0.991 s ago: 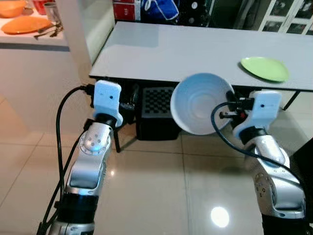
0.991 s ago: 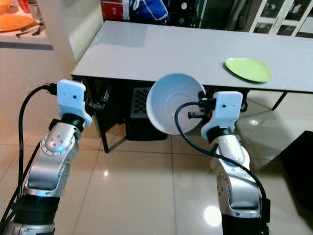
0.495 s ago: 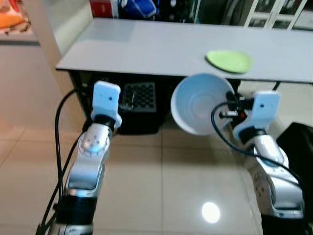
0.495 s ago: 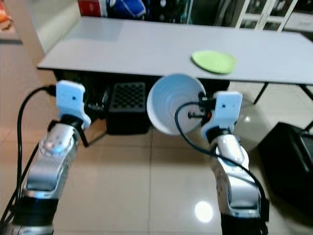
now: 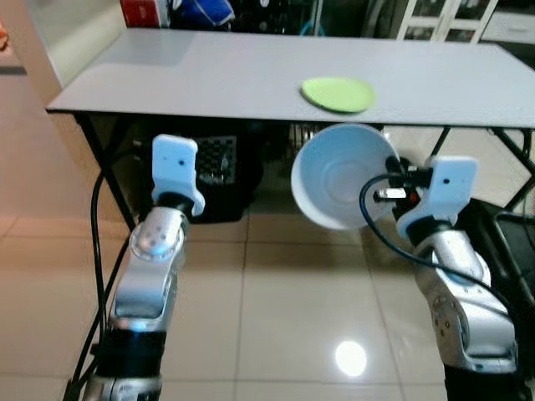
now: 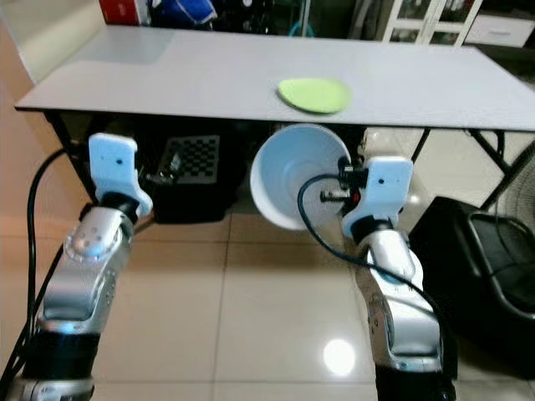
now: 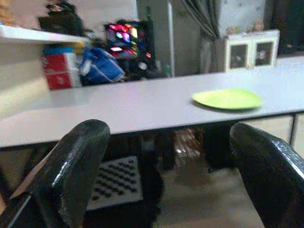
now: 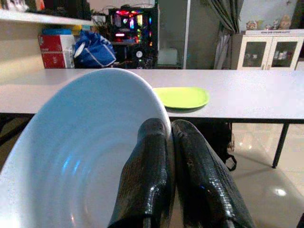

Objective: Setting the table

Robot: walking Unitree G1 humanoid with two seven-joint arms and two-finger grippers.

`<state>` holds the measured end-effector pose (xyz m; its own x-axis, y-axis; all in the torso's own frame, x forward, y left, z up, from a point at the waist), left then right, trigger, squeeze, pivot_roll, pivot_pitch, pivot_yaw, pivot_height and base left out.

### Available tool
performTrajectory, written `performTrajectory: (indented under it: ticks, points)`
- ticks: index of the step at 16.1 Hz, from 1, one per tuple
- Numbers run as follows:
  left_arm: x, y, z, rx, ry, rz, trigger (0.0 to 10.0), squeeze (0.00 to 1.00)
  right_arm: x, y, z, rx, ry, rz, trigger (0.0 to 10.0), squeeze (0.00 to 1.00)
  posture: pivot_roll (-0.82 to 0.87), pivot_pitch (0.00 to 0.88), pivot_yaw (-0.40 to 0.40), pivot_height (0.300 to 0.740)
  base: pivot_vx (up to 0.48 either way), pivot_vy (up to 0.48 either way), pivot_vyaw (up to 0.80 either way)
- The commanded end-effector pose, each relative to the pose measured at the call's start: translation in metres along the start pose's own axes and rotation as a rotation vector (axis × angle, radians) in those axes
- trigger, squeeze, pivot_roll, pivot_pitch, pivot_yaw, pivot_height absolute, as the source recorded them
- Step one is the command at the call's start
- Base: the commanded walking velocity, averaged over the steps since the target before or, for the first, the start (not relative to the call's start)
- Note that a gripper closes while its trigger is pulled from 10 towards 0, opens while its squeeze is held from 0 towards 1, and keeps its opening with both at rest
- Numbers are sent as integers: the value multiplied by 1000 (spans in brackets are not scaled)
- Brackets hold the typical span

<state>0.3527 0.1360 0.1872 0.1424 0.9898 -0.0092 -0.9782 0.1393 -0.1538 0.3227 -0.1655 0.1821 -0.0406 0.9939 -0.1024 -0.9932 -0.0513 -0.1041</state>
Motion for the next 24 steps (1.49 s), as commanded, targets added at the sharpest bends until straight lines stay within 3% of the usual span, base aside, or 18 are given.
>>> performTrajectory:
  ticks: [1,6,18,24]
  points:
    - [-8,-2,4,-6,6,-27,10000,0,-7,0,11,-46,3,-35,10000,0,-38,0,9,740,364,-311,0]
    - [-7,-2,2,7,15,-21,10000,0,-9,0,12,-47,-14,-50,10000,0,-39,0,14,740,367,-285,0]
    - [7,-5,7,17,43,18,10000,0,-6,-3,18,-58,-54,-58,10000,0,-28,0,14,740,286,0,0]
    - [3,-6,8,23,48,8,10000,0,-1,-7,17,-45,-71,-47,10000,0,-16,0,15,740,262,0,0]
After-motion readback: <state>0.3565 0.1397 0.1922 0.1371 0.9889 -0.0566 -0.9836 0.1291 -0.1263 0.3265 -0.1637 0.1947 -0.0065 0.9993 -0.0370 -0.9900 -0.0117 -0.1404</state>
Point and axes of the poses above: a point about 5 cm out from each wrist's last joint towards the gripper, its own y axis pointing back from the gripper into the wrist, its own z axis along the axis of the wrist's last joint, x = y × z, the point moved 4 cm from there along -y, pointing out of the wrist towards the gripper, and after that the axes turned 8 degrees about y, right-handed, at the moved point
